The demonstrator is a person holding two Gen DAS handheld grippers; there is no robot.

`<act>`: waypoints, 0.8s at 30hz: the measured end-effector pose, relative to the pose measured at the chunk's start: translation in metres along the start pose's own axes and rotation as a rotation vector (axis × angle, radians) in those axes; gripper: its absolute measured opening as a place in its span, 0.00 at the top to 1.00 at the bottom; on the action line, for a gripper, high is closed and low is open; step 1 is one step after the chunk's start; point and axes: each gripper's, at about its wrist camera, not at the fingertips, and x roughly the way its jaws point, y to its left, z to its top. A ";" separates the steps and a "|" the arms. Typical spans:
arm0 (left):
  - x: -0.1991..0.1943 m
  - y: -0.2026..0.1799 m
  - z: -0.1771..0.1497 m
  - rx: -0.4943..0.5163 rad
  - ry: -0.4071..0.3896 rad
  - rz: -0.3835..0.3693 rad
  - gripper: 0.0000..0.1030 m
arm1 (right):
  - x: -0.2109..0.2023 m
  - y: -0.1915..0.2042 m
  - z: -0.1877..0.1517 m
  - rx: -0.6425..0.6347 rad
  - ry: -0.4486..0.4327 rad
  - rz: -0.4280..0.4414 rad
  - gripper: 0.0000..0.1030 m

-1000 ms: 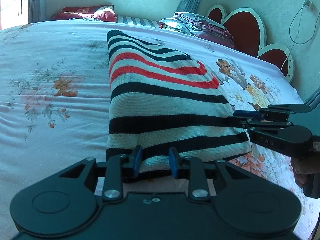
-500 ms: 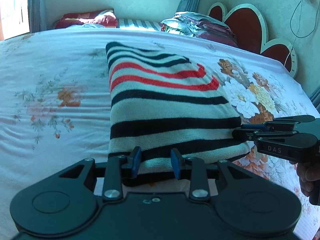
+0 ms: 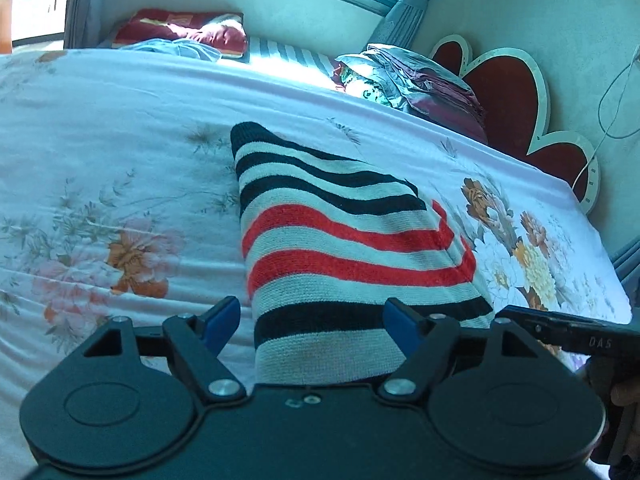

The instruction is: Fold small clothes

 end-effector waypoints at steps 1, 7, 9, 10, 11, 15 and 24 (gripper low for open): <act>0.005 0.002 0.000 -0.007 0.015 -0.017 0.25 | 0.006 -0.012 0.004 0.064 0.021 0.040 0.33; 0.028 0.017 -0.001 -0.066 0.074 -0.054 0.28 | 0.035 -0.046 0.014 0.233 0.112 0.168 0.33; 0.036 0.021 -0.001 -0.091 0.089 -0.079 0.28 | 0.039 -0.043 0.018 0.233 0.120 0.176 0.33; 0.040 0.022 0.000 -0.109 0.097 -0.096 0.30 | 0.043 -0.039 0.020 0.223 0.123 0.177 0.33; 0.043 0.025 0.000 -0.119 0.102 -0.102 0.30 | 0.047 -0.034 0.022 0.210 0.126 0.173 0.33; 0.049 0.018 0.003 -0.090 0.107 -0.093 0.34 | 0.056 -0.005 0.026 0.089 0.124 0.058 0.52; 0.011 0.001 0.004 0.134 0.027 -0.062 0.54 | 0.028 0.082 0.015 -0.170 0.008 -0.149 0.69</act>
